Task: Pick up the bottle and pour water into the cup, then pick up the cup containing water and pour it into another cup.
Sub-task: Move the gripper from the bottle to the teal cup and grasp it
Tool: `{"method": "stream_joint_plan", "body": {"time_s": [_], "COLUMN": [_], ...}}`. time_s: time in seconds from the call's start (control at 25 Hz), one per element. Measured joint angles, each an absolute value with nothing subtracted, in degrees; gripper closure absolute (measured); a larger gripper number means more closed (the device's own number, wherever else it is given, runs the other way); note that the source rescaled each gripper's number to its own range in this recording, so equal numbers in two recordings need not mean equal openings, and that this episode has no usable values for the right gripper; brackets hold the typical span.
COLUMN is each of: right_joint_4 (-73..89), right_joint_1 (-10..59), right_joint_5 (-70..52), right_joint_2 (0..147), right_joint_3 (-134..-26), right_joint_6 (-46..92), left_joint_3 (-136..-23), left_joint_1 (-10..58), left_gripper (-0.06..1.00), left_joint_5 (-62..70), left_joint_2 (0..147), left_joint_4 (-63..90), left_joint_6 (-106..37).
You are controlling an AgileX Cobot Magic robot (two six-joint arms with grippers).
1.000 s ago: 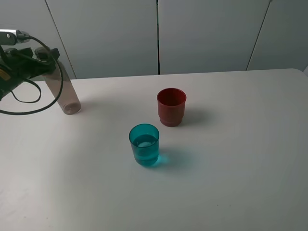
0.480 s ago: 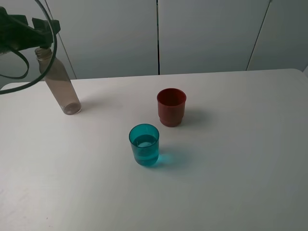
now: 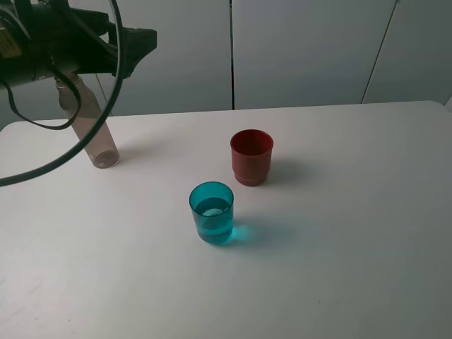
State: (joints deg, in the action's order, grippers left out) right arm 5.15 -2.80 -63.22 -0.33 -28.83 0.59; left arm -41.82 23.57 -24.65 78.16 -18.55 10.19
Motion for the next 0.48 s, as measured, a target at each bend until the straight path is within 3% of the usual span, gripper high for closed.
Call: {"method": "stream_joint_plan", "body": {"time_s": [0.48], "right_joint_4": [5.15], "right_joint_1": [-2.80], "right_joint_5": [-63.22], "right_joint_2": [-0.33], "right_joint_3": [-28.83], "right_joint_6": [0.60], "left_joint_3": [-36.28], "left_joint_1": [27.69], "left_gripper": [-0.06], "left_joint_5": [-24.08], "left_joint_2": [79.46], "left_joint_4": [-25.60], "left_joint_6": [13.65]}}
